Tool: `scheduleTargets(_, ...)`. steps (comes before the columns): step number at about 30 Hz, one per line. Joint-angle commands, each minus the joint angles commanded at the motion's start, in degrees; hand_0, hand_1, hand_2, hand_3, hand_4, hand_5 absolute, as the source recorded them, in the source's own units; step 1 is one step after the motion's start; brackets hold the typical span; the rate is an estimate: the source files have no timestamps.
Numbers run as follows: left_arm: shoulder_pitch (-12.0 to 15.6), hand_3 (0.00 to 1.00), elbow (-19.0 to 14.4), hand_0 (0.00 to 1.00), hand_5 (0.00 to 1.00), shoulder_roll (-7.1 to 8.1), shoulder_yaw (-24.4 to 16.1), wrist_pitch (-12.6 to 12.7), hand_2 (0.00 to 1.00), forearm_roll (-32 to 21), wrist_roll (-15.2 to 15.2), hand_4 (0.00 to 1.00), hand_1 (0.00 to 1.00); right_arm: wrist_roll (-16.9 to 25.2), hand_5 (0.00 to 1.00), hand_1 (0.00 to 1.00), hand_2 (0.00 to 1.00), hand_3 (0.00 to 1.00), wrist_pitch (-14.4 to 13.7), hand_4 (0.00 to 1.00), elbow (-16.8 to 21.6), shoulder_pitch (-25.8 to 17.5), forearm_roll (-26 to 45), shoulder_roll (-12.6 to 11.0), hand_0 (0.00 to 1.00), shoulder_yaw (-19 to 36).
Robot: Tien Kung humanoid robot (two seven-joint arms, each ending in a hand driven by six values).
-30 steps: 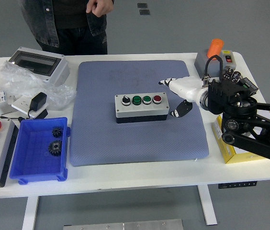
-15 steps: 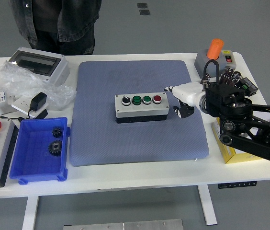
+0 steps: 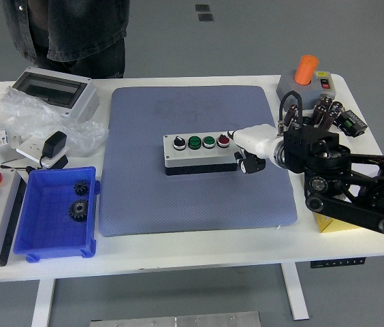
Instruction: Pick up the button,place it on the desk,press the button,press the button
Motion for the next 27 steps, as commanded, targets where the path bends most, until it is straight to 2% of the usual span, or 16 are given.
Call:
scheduleTargets(18, 0.0, 0.633, 0.0, 0.705, 0.265, -0.02, -0.2, 0.0, 0.577, 0.2, -0.4, 0.694, 0.724, 1.7, 0.002, 0.399, 0.249, 0.998, 0.3, 0.167, -2.3, -0.8, 4.5, 0.7, 0.411, -1.6)
scheduleTargets(27, 0.0, 0.632, 0.0, 0.706, 0.268, -0.09, -0.3, 0.1, 0.576, 0.4, -0.7, 0.691, 0.724, 3.5, 0.002, 0.394, 0.249, 0.998, -1.4, 0.163, -2.2, -0.9, 5.5, 0.1, 0.403, 0.2)
